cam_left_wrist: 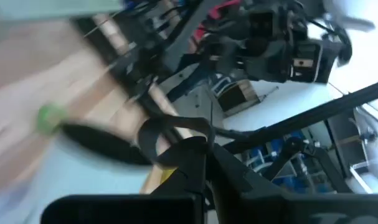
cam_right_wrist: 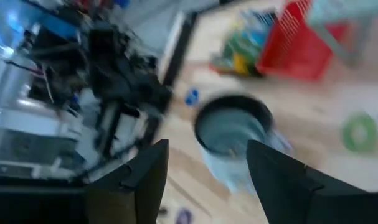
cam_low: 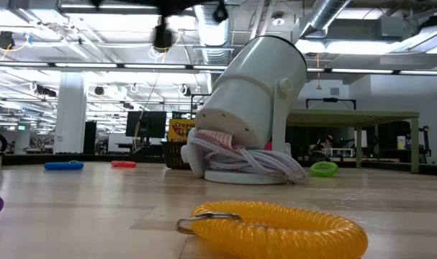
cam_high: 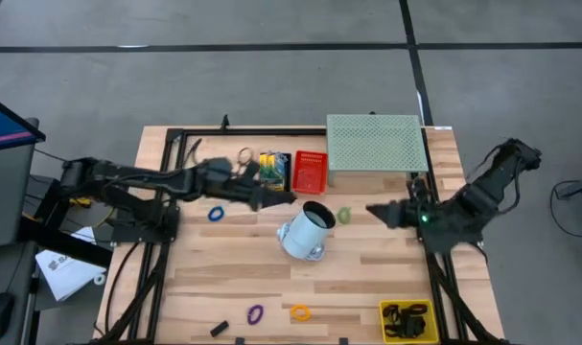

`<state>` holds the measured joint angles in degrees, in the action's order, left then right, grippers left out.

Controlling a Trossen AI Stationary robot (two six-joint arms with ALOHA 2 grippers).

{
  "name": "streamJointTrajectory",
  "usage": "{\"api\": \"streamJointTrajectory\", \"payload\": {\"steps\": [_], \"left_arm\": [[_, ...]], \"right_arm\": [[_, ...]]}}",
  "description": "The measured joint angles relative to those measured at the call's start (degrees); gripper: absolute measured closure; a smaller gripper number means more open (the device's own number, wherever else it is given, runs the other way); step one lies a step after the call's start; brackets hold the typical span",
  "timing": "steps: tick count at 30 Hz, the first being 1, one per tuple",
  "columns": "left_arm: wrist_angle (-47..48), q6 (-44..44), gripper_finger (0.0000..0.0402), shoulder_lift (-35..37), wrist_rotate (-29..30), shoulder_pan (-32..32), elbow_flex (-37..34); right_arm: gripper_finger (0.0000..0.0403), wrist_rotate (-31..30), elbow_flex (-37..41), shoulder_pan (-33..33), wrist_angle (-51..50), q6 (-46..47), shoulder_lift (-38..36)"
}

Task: Pick & Place Office Desk Supplies
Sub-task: Put the black rubber band into the yellow bin

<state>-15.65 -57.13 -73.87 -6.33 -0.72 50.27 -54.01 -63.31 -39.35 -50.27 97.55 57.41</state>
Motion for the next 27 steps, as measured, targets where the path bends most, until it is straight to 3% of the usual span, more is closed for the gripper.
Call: {"api": "streamJointTrajectory", "payload": {"steps": [6, 12, 20, 27], "left_arm": [[0.21, 8.81, 0.0400, -12.98, -3.15, 0.01, 17.36], [-0.17, 14.91, 0.0400, -18.73, -3.12, 0.16, 28.06], [0.46, 16.37, 0.0400, -20.91, -3.66, -0.07, 29.71], [0.03, 16.88, 0.0400, -20.87, -2.68, -0.34, 29.71]], "right_arm": [[0.0190, 1.17, 0.02, 8.63, 13.54, -12.01, -0.20], [0.0190, 2.58, 0.02, 11.53, 20.30, -16.23, -0.05], [0.0190, 4.76, 0.04, 15.89, 29.87, -24.49, -0.01], [0.0190, 10.88, 0.01, 18.61, 30.36, -25.59, 0.67]]}}
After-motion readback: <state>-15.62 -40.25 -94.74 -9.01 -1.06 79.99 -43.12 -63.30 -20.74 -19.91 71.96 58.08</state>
